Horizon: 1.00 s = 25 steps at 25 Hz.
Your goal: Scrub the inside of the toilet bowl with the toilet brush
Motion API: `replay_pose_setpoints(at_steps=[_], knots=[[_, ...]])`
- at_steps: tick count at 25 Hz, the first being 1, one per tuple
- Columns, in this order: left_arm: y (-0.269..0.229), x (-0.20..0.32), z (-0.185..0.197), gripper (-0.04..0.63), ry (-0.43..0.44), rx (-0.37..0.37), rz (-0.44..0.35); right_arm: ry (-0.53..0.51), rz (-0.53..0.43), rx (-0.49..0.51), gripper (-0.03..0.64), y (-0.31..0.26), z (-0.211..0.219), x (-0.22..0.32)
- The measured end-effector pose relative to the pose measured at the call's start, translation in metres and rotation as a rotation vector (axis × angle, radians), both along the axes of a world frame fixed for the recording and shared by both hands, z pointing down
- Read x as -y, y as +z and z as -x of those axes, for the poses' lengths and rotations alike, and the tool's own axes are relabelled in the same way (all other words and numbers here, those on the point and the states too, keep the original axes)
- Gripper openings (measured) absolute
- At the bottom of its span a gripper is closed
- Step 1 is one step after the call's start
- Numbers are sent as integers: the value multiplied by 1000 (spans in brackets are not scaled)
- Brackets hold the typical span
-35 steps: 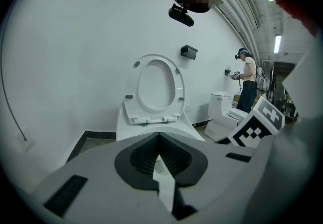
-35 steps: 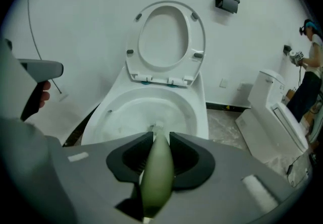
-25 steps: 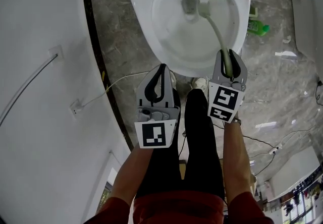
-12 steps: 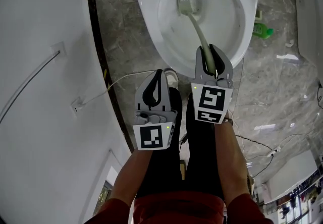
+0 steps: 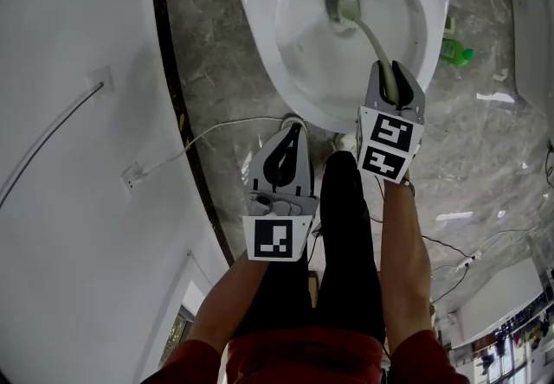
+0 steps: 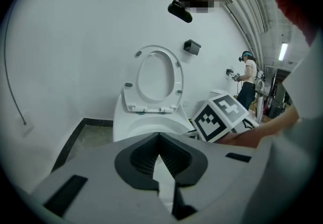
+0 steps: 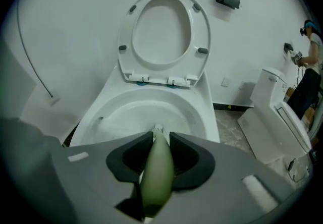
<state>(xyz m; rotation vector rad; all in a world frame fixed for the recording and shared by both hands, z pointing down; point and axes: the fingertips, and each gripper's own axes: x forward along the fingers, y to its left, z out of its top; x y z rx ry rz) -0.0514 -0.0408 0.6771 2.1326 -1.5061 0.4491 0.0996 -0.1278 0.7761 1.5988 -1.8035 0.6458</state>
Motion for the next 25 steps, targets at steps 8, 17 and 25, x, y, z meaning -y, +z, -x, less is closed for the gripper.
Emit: replay_pose_setpoints(at_steps=[8, 17, 25], knots=[[2, 13, -1, 5, 0, 9, -4, 24, -68, -34, 113, -50, -27, -18], [-1, 26, 10, 5, -35, 9, -19, -37, -6, -17, 114, 0, 4, 7], [4, 14, 9, 5, -32, 12, 2, -171, -75, 53, 114, -46, 50, 7]])
